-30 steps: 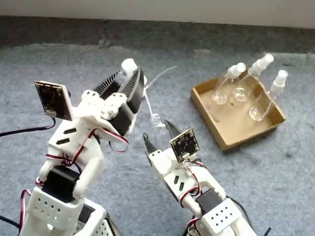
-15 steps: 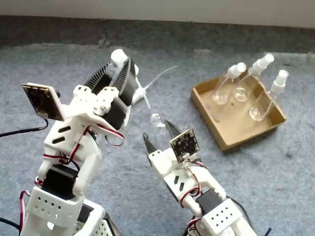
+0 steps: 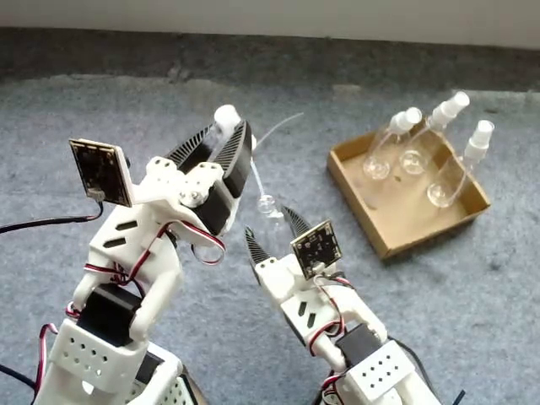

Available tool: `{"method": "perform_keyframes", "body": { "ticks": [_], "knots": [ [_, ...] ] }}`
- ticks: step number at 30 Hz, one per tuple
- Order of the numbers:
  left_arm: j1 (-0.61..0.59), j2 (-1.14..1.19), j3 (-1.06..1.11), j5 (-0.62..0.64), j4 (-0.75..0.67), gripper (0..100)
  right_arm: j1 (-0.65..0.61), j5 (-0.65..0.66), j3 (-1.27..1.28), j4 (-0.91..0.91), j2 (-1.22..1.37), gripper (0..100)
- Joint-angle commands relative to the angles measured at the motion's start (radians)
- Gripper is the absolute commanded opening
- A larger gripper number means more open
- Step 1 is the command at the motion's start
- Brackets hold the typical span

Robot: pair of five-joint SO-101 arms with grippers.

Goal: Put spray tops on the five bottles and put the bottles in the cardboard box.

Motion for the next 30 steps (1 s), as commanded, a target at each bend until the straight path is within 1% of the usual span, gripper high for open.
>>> {"method": "perform_keyframes", "body": {
  "ticks": [1, 5, 8, 11, 15, 18, 20, 23, 30],
  "knots": [
    [0.019, -0.015, -0.010, 0.006, 0.037, 2, -0.002, 0.008, 0.119, 0.008, -0.013, 19.2],
    [0.025, -0.007, 0.001, 0.006, 0.114, 2, -0.001, 0.008, 0.119, 0.005, -0.015, 19.2],
    [0.027, -0.008, 0.071, 0.006, 0.147, 2, 0.027, 0.008, 0.117, 0.002, -0.015, 19.2],
    [0.027, -0.015, 0.182, 0.005, 0.094, 2, 0.047, 0.008, 0.116, 0.002, -0.015, 19.3],
    [0.028, -0.015, 0.314, 0.005, -0.063, 2, 0.047, 0.020, 0.116, 0.002, -0.015, 19.4],
    [0.031, -0.015, 0.383, 0.008, -0.144, 2, 0.045, 0.153, 0.116, 0.002, -0.015, 19.4],
    [0.061, -0.016, 0.412, 0.011, -0.157, 2, 0.042, 0.221, 0.122, 0.002, -0.015, 19.4],
    [0.108, -0.016, 0.433, 0.011, -0.157, 2, 0.045, 0.227, 0.124, 0.001, -0.015, 19.4],
    [0.111, -0.016, 0.430, 0.011, -0.155, 2, 0.047, 0.232, 0.122, 0.001, -0.015, 19.4]
  ]
}}
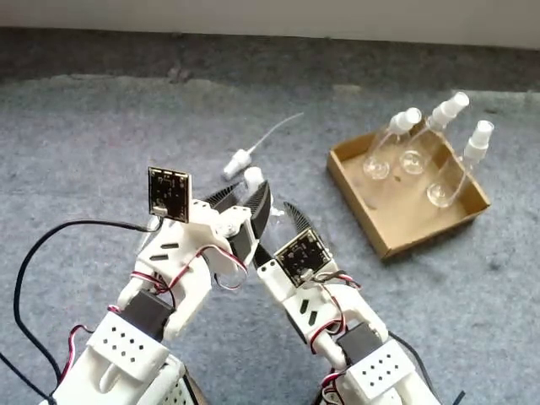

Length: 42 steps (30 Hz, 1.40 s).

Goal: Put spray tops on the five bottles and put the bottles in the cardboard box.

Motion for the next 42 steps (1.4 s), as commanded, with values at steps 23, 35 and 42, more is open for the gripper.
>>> {"method": "perform_keyframes", "body": {
  "ticks": [23, 35, 42],
  "knots": [
    [0.035, -0.424, 0.128, 0.083, 0.175, 2, 0.021, 0.015, 0.117, 0.002, -0.018, 19.4],
    [0.073, -0.424, 0.131, -0.071, 0.178, 2, 0.021, 0.132, 0.120, 0.005, -0.018, 19.4],
    [0.067, -0.424, 0.131, -0.080, 0.178, 5, 0.021, 0.132, 0.120, 0.005, -0.018, 19.4]
  ]
}}
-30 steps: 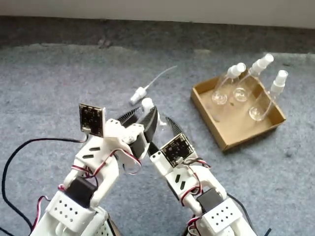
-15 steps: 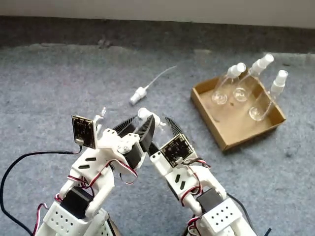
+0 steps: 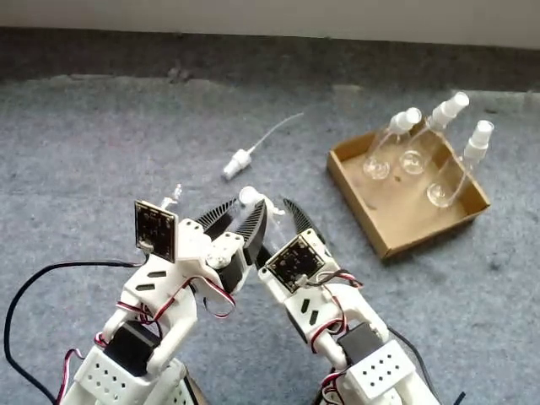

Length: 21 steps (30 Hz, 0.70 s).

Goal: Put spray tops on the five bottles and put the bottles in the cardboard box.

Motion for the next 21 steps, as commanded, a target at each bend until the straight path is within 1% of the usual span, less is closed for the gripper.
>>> {"method": "perform_keyframes", "body": {
  "ticks": [1, 4, 7, 10, 15, 18, 21],
  "knots": [
    [0.021, -0.013, -0.004, -0.015, 0.006, 9, 0.012, 0.012, 0.120, 0.007, -0.016, 19.4],
    [0.018, -0.021, -0.005, -0.015, 0.026, 20, 0.012, 0.012, 0.120, 0.007, -0.016, 19.4],
    [0.016, -0.024, -0.024, -0.015, 0.077, 25, 0.012, 0.012, 0.120, 0.007, -0.016, 19.4],
    [0.008, -0.025, -0.058, -0.015, 0.103, 28, 0.015, 0.012, 0.120, 0.007, -0.016, 19.4],
    [-0.077, -0.025, -0.088, -0.011, 0.120, 33, 0.074, 0.008, 0.120, 0.001, -0.016, 19.4],
    [-0.104, -0.025, -0.091, -0.009, 0.118, 34, 0.084, 0.006, 0.117, 0.001, -0.016, 19.4],
    [-0.101, -0.025, -0.087, -0.009, 0.118, 33, 0.107, -0.002, 0.116, 0.001, -0.016, 19.3]
  ]
}}
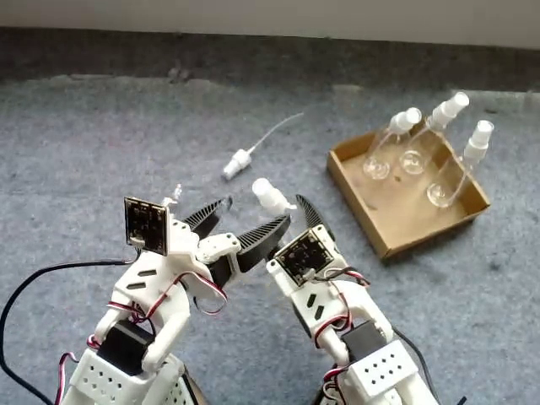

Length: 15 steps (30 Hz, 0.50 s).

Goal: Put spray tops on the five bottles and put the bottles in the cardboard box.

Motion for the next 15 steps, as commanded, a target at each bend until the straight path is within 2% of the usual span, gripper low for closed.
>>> {"method": "perform_keyframes", "body": {
  "ticks": [1, 4, 6, 9, 12, 15],
  "knots": [
    [-0.012, -0.013, -0.053, 0.000, 0.000, 33, 0.059, -0.031, 0.114, -0.001, -0.016, 19.3],
    [-0.013, -0.013, -0.051, 0.000, 0.002, 32, 0.179, -0.166, 0.104, -0.001, -0.016, 19.3],
    [-0.012, -0.013, -0.039, 0.000, 0.002, 28, 0.239, -0.224, 0.051, 0.007, -0.016, 19.3],
    [-0.010, -0.013, 0.012, 0.000, -0.006, 14, 0.308, -0.265, -0.013, 0.019, -0.010, 19.3],
    [-0.008, -0.013, 0.062, 0.000, -0.094, 0, 0.351, -0.275, -0.096, 0.116, -0.015, 19.3],
    [0.041, -0.013, 0.154, 0.000, -0.183, 5, 0.352, -0.276, -0.234, 0.217, -0.007, 19.3]
  ]
}}
